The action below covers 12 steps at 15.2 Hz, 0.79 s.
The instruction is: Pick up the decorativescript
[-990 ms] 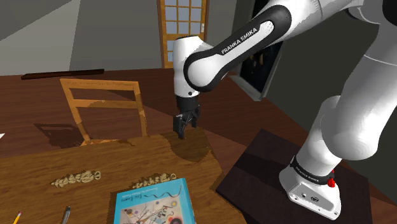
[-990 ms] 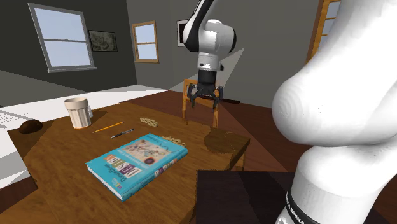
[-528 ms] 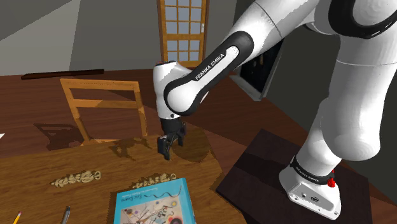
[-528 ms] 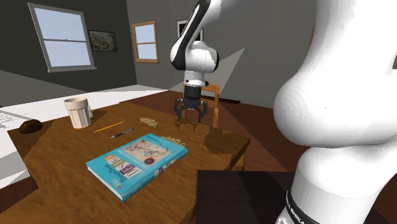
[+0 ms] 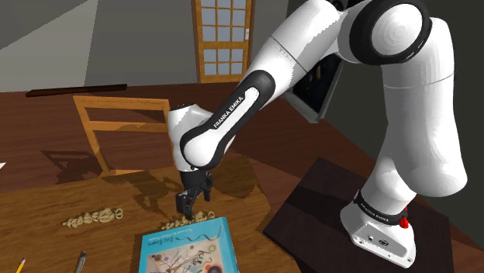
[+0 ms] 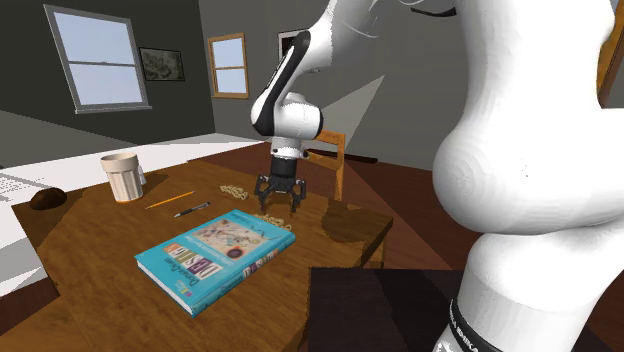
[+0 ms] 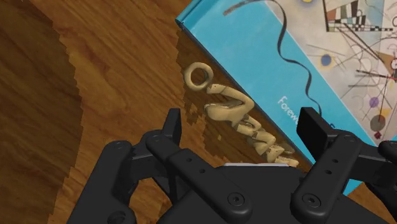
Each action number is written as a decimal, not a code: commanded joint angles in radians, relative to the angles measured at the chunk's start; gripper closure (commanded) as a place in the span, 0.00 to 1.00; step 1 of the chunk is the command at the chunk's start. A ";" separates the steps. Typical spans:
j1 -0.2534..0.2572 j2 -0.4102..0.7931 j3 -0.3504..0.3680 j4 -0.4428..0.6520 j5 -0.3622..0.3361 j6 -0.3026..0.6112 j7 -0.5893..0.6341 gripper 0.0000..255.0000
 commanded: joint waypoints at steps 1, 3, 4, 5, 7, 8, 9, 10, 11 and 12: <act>0.006 0.025 -0.002 0.006 -0.003 0.018 0.002 0.00; 0.009 0.047 -0.005 0.008 -0.007 0.037 0.000 0.00; 0.011 0.058 -0.007 0.010 -0.009 0.047 -0.001 0.00; 0.013 0.070 -0.009 0.012 -0.011 0.056 -0.001 0.00; 0.014 0.076 -0.010 0.013 -0.012 0.062 -0.002 0.00; 0.015 0.077 -0.010 0.013 -0.012 0.063 0.000 1.00; 0.015 0.077 -0.010 0.013 -0.012 0.062 0.000 1.00; 0.015 0.077 -0.010 0.014 -0.012 0.061 0.000 1.00; 0.015 0.080 -0.011 0.018 -0.013 0.061 0.000 1.00; 0.016 0.079 -0.010 0.017 -0.013 0.061 0.000 1.00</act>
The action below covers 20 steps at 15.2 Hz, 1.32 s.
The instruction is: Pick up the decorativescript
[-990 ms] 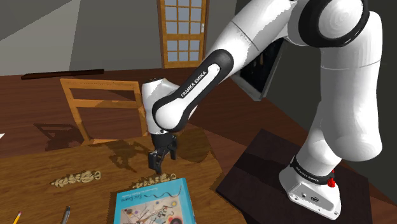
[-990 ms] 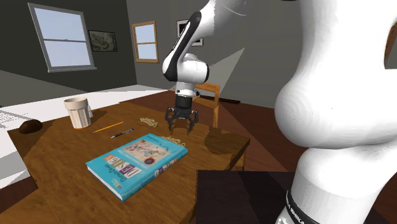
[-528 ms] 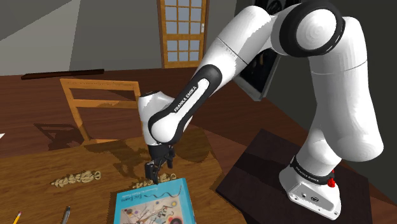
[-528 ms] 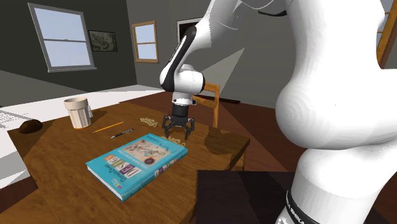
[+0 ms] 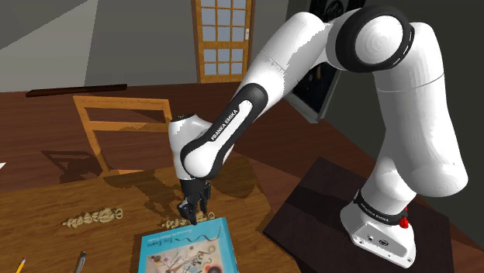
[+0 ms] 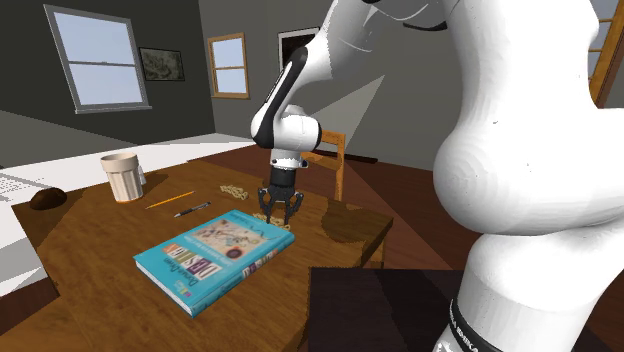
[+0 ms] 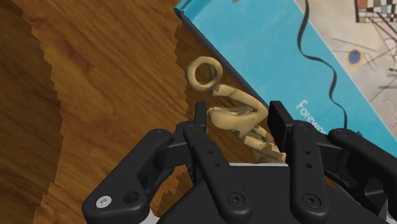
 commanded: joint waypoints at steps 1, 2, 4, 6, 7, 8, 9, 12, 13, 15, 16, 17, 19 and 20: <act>0.001 0.006 0.000 -0.002 0.000 0.003 0.001 1.00; 0.001 0.006 0.000 -0.002 0.000 0.003 0.000 1.00; 0.000 0.005 0.000 -0.001 0.000 0.001 0.000 1.00; -0.002 -0.009 0.002 -0.007 0.003 -0.007 -0.001 1.00; -0.004 -0.020 0.004 -0.009 0.005 -0.016 0.000 1.00; -0.006 -0.031 0.006 -0.010 0.006 -0.026 0.001 1.00; -0.007 -0.042 0.008 -0.011 0.008 -0.036 0.002 1.00; -0.012 -0.075 0.013 -0.014 0.014 -0.065 0.004 1.00; -0.014 -0.086 0.014 -0.014 0.016 -0.075 0.005 1.00; -0.017 -0.107 0.018 -0.014 0.020 -0.095 0.006 1.00; -0.018 -0.117 0.019 -0.014 0.022 -0.106 0.007 1.00; -0.020 -0.128 0.020 -0.014 0.024 -0.116 0.008 1.00; -0.023 -0.148 0.023 -0.012 0.027 -0.137 0.009 1.00; -0.024 -0.157 0.025 -0.011 0.029 -0.148 0.010 1.00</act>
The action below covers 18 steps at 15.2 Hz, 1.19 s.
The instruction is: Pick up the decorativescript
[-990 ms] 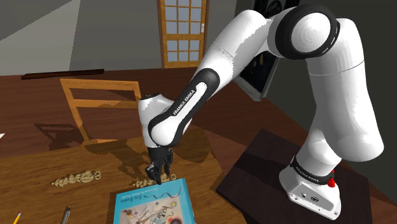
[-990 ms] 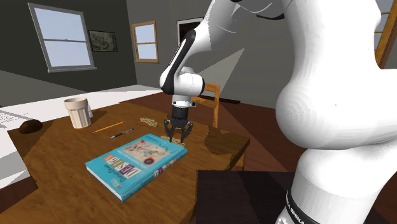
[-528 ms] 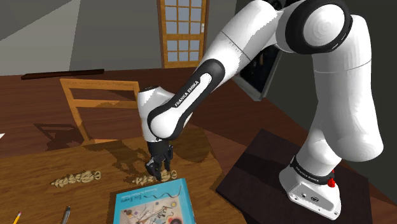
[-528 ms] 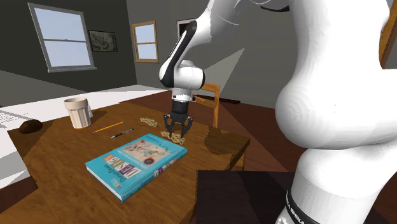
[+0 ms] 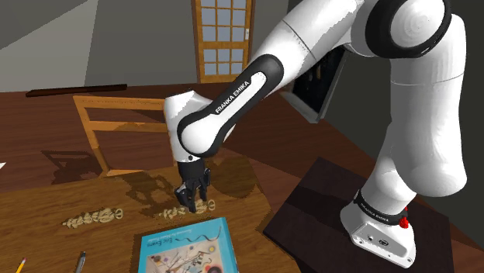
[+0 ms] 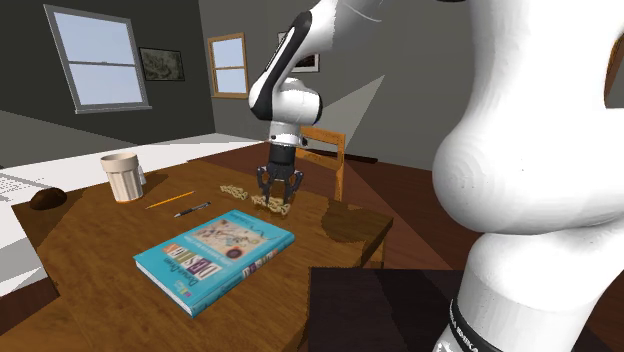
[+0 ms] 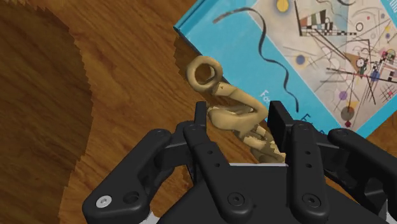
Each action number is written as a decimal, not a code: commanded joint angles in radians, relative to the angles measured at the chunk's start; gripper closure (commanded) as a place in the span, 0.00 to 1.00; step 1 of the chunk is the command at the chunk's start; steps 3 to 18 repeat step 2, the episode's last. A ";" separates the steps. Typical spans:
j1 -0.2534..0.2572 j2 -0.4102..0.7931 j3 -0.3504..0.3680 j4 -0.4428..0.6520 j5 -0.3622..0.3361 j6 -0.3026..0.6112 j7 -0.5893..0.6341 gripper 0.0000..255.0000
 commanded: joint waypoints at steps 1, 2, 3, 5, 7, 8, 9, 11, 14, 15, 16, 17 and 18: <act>-0.002 -0.013 0.002 0.002 0.002 -0.015 0.001 1.00; -0.002 -0.013 0.002 0.002 0.002 -0.015 0.001 1.00; -0.002 -0.013 0.002 0.002 0.002 -0.015 0.001 1.00; -0.002 -0.013 0.002 0.002 0.002 -0.015 0.001 1.00; -0.002 -0.013 0.002 0.002 0.002 -0.015 0.001 1.00; -0.002 -0.013 0.002 0.002 0.002 -0.015 0.001 1.00; -0.002 -0.013 0.002 0.002 0.002 -0.015 0.001 1.00; -0.002 -0.013 0.002 0.002 0.002 -0.015 0.001 1.00; -0.002 -0.013 0.002 0.002 0.002 -0.015 0.001 1.00; -0.002 -0.013 0.002 0.002 0.002 -0.015 0.001 1.00; -0.002 -0.013 0.002 0.002 0.002 -0.015 0.001 1.00; -0.002 -0.013 0.002 0.002 0.002 -0.015 0.001 1.00; -0.002 -0.013 0.002 0.002 0.002 -0.015 0.001 1.00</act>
